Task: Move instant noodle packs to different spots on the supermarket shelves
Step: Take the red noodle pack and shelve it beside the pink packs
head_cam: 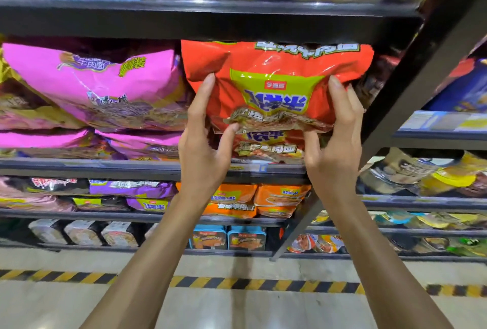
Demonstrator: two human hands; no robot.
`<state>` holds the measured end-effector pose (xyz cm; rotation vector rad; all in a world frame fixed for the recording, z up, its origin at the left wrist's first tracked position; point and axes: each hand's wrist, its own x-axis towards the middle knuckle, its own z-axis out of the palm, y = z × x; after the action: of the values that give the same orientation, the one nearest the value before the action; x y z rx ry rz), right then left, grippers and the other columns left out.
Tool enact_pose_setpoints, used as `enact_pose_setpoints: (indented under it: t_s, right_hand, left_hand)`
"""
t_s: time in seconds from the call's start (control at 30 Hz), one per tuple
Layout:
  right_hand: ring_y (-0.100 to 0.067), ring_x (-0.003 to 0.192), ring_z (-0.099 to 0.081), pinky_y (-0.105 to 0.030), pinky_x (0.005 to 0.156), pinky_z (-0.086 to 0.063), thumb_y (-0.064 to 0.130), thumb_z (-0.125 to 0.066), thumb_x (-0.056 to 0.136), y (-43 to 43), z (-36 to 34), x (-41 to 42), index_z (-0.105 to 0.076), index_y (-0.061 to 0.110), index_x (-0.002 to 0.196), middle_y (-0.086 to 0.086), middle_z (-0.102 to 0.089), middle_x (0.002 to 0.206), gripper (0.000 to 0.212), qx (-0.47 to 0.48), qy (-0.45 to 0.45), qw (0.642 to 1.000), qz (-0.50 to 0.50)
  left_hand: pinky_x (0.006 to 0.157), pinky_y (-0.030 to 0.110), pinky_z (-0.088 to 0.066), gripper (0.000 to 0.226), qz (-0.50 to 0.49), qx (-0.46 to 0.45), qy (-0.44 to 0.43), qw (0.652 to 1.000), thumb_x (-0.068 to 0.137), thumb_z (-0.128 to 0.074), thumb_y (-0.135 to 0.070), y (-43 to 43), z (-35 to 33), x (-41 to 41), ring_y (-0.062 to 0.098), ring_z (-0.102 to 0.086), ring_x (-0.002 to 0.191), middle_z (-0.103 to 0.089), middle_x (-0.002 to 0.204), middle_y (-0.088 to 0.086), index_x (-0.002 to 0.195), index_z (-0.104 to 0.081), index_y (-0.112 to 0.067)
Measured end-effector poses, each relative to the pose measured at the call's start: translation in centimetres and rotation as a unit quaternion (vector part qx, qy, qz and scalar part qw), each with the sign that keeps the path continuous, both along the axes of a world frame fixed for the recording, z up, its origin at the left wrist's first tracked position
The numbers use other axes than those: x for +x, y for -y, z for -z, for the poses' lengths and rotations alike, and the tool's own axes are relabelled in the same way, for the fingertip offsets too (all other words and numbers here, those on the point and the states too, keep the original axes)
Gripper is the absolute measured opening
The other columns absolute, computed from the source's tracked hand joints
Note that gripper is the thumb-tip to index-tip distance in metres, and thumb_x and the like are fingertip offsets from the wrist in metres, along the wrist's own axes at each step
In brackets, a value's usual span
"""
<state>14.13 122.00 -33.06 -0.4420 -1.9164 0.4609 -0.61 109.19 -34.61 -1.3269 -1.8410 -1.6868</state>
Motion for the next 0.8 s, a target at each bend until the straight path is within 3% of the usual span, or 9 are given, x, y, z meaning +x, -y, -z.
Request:
enact_pose_setpoints:
  t_s: [0.17, 0.33, 0.43, 0.6, 0.8]
  right_hand:
    - [0.019, 0.139, -0.017, 0.000, 0.102, -0.027, -0.024, -0.059, 0.080, -0.2, 0.4, -0.7, -0.033, 0.014, 0.141, -0.028, -0.039, 0.146, 0.076, 0.012, -0.010, 0.999, 0.033]
    - [0.024, 0.132, -0.022, 0.002, 0.098, -0.028, -0.024, -0.060, 0.077, -0.1, -0.4, -0.9, -0.040, 0.016, 0.143, -0.030, -0.042, 0.143, 0.080, -0.018, -0.004, 0.999, 0.028]
    - [0.025, 0.126, -0.030, 0.002, 0.094, -0.031, -0.024, -0.060, 0.077, 0.2, -0.8, -0.9, -0.036, 0.016, 0.140, -0.025, -0.042, 0.144, 0.078, -0.062, -0.011, 0.998, 0.013]
    - [0.026, 0.125, -0.030, 0.002, 0.095, -0.032, -0.019, -0.064, 0.082, 0.7, -0.6, -0.6, -0.030, 0.017, 0.142, -0.013, -0.034, 0.141, 0.078, -0.091, -0.004, 0.996, -0.012]
    - [0.019, 0.130, -0.031, -0.001, 0.097, -0.036, -0.007, -0.069, 0.087, 1.2, 0.6, 0.3, -0.031, 0.026, 0.148, -0.009, -0.030, 0.146, 0.079, -0.097, 0.015, 0.995, -0.003]
  left_hand:
    - [0.112, 0.056, -0.045, 0.080, 0.016, -0.002, -0.002, 1.000, 0.094, -0.068, 0.004, -1.0, 0.2, -0.5, 0.028, -0.043, 0.148, -0.021, 0.157, -0.040, 0.155, -0.022, -0.019]
    - [0.112, 0.051, -0.048, 0.077, 0.047, -0.024, 0.027, 0.998, 0.095, -0.068, 0.001, -0.9, 0.1, -1.4, 0.027, -0.044, 0.147, -0.028, 0.159, -0.019, 0.154, -0.024, -0.021]
    - [0.111, 0.046, -0.049, 0.077, 0.050, -0.034, 0.049, 0.997, 0.096, -0.068, -0.002, -0.8, 0.2, -1.5, 0.023, -0.047, 0.145, -0.035, 0.159, -0.010, 0.155, -0.025, -0.025]
    - [0.115, 0.049, -0.045, 0.078, 0.058, -0.046, 0.062, 0.995, 0.098, -0.065, -0.001, -0.5, 0.4, -1.0, 0.017, -0.038, 0.151, -0.024, 0.158, -0.033, 0.157, -0.021, -0.029]
    - [0.113, 0.055, -0.044, 0.077, 0.040, -0.039, 0.063, 0.996, 0.098, -0.064, -0.001, 0.5, 1.0, 0.0, 0.016, -0.037, 0.149, -0.023, 0.156, -0.038, 0.158, -0.022, -0.026]
